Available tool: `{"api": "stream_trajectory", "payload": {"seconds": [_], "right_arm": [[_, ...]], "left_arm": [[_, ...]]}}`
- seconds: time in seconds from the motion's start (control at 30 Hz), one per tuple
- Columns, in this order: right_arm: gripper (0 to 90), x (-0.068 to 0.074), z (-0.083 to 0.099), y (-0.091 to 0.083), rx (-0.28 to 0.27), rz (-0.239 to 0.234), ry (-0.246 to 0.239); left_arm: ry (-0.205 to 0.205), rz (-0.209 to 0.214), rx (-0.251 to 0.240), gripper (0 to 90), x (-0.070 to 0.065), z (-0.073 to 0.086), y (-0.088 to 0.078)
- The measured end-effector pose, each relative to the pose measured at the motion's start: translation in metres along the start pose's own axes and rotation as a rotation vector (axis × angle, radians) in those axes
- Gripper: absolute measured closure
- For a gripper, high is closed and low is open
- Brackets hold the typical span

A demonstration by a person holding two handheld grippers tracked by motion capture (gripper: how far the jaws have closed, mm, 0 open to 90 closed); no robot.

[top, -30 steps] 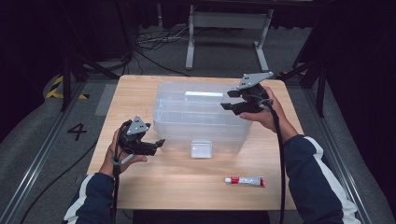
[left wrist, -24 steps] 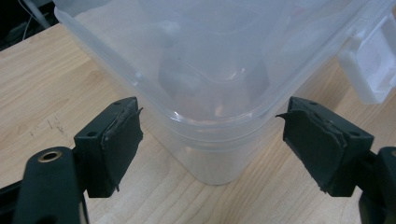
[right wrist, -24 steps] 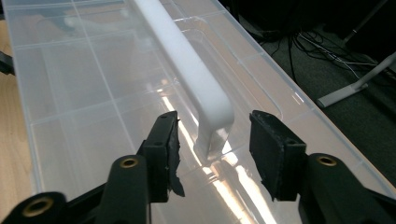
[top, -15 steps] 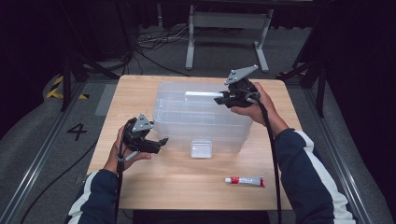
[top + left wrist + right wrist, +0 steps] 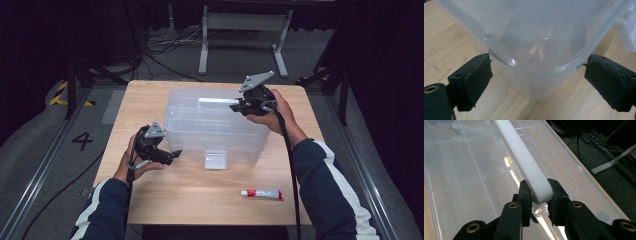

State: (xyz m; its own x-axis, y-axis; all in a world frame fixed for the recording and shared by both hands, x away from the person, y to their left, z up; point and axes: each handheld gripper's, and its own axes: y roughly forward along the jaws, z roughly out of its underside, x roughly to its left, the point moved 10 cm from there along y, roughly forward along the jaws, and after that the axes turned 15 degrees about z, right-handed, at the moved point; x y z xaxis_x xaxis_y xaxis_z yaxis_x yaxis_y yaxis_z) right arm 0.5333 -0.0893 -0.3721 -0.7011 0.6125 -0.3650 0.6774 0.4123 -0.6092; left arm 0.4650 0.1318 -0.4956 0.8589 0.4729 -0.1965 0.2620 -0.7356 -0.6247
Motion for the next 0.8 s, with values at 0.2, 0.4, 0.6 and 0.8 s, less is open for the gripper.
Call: {"api": "stream_trajectory", "payload": {"seconds": [0.2,0.4,0.6,0.8], "right_arm": [[74.7,0.0001,0.0004,-0.0001,-0.013,-0.001,0.005],[74.8,-0.0006,0.0019,-0.0017,-0.011,0.0,0.002],[74.8,-0.0013,0.0044,-0.0046,-0.012,0.0,-0.001],[74.7,-0.0026,0.0052,-0.0056,-0.011,0.005,-0.003]], "left_arm": [[0.012,-0.014,0.006,10.3,0.0007,0.0028,0.0049],[0.003,-0.002,0.0,11.9,-0.002,0.0021,0.0045],[0.003,0.003,-0.001,13.0,-0.0058,0.0017,0.0057],[0.004,0.005,-0.005,14.4,-0.0067,0.0018,0.0048]]}}
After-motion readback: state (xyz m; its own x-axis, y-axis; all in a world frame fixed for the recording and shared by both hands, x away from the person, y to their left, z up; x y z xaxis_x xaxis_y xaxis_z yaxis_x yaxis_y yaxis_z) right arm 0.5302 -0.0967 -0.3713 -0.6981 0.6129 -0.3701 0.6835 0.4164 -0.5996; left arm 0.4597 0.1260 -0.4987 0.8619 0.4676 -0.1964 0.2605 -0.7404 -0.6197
